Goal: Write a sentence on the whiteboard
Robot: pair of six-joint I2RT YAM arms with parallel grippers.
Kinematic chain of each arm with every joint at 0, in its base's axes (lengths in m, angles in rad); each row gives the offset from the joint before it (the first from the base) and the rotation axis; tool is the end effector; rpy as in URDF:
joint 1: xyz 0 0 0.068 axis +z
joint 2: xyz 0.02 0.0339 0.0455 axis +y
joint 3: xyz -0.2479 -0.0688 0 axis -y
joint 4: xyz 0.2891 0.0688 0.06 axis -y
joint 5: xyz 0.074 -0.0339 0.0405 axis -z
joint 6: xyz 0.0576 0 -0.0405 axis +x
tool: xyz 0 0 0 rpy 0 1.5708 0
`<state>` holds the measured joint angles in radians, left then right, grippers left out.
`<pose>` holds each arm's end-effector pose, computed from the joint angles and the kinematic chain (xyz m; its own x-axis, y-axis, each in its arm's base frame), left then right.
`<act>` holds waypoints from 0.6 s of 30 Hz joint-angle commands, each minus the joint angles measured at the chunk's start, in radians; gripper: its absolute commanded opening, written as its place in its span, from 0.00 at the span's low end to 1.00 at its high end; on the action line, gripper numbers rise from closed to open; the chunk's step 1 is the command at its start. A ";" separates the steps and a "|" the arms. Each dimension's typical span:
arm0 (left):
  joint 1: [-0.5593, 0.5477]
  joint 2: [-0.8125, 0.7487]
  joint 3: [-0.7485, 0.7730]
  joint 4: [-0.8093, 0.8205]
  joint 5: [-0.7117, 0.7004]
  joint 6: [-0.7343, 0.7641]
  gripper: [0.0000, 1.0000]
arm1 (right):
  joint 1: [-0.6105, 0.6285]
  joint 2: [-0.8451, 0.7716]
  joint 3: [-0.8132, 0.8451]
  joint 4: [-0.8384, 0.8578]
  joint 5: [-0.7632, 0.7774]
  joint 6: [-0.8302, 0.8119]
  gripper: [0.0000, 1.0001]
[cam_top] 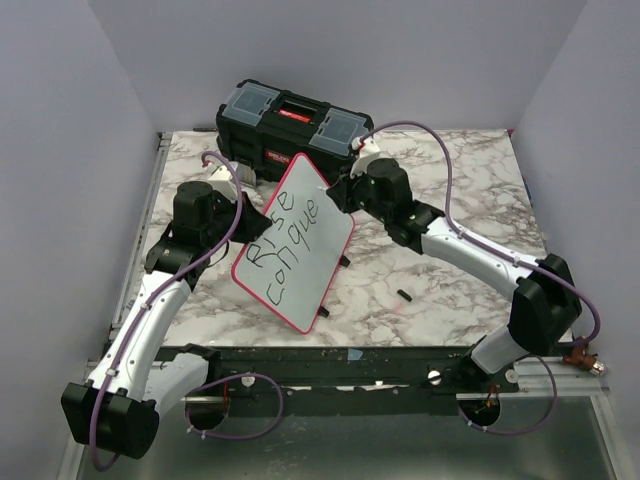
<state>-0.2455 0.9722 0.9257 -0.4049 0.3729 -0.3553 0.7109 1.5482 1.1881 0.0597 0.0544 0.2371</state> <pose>0.2730 -0.0900 0.3091 -0.5861 -0.1871 -0.7883 0.3631 0.8091 -0.4620 0.3292 0.2793 0.2767 -0.3618 -0.0020 -0.9323 -0.5424 0.8138 0.2087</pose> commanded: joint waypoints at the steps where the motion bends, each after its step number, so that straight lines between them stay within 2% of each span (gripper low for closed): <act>1: -0.018 -0.001 -0.002 -0.065 -0.026 0.110 0.00 | -0.010 0.040 0.055 -0.002 -0.023 -0.007 0.01; 18: -0.020 0.003 -0.001 -0.065 -0.028 0.110 0.00 | -0.013 0.093 0.061 0.018 -0.079 0.016 0.01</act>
<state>-0.2485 0.9714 0.9257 -0.4057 0.3729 -0.3553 0.7048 1.6234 1.2388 0.0608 0.0147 0.2398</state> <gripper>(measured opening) 0.089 0.123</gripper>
